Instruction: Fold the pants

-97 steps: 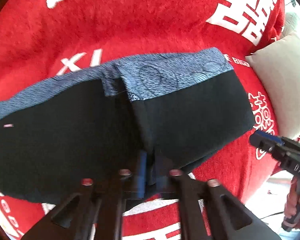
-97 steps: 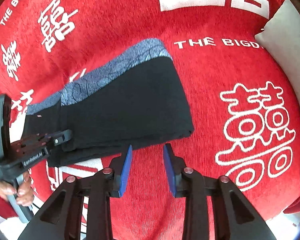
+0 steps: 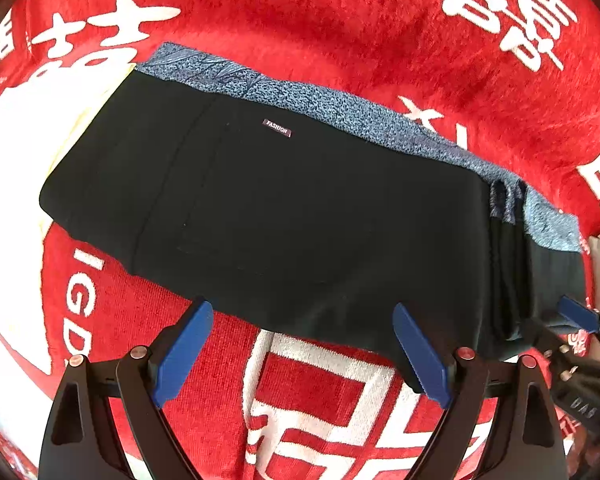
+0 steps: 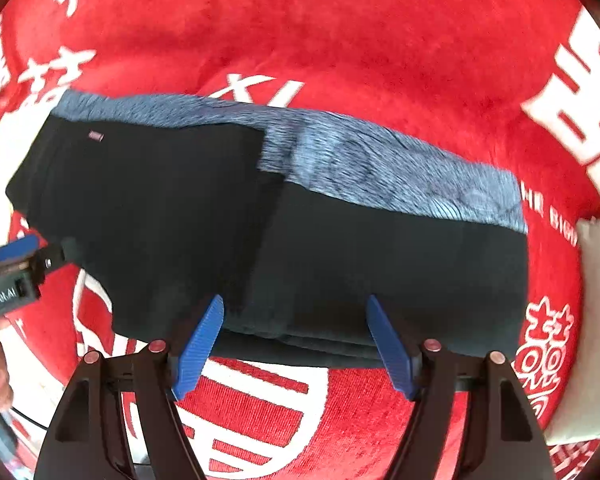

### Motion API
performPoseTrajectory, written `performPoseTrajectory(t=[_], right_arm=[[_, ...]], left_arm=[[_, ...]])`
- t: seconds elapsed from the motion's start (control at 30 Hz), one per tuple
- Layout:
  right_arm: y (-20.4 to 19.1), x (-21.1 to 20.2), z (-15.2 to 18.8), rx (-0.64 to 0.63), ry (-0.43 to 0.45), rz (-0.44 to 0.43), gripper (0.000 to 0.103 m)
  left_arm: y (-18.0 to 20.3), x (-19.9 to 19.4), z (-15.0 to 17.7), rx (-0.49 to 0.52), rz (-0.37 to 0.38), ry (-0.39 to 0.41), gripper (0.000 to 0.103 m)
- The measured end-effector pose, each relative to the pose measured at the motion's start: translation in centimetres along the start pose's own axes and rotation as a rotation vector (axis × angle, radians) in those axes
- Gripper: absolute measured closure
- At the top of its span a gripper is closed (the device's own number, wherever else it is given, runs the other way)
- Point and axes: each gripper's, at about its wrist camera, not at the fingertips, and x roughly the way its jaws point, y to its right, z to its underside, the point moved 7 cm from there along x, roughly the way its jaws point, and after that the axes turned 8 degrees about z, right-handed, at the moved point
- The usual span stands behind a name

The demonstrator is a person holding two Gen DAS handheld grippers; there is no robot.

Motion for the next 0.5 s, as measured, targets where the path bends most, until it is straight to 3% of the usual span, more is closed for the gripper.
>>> performPoseTrajectory(t=[0.2, 0.5], right_arm=[[-2.2, 0.1, -0.5, -0.063, 0.003, 0.018, 0.025], [-2.2, 0.3, -1.3, -0.064, -0.017, 0.023, 0.024]], left_arm=[[-0.8, -0.3, -0.3, -0.015, 0.003, 0.015, 0.011], [-1.4, -0.6, -0.7, -0.032, 0.004, 0.03, 0.011]])
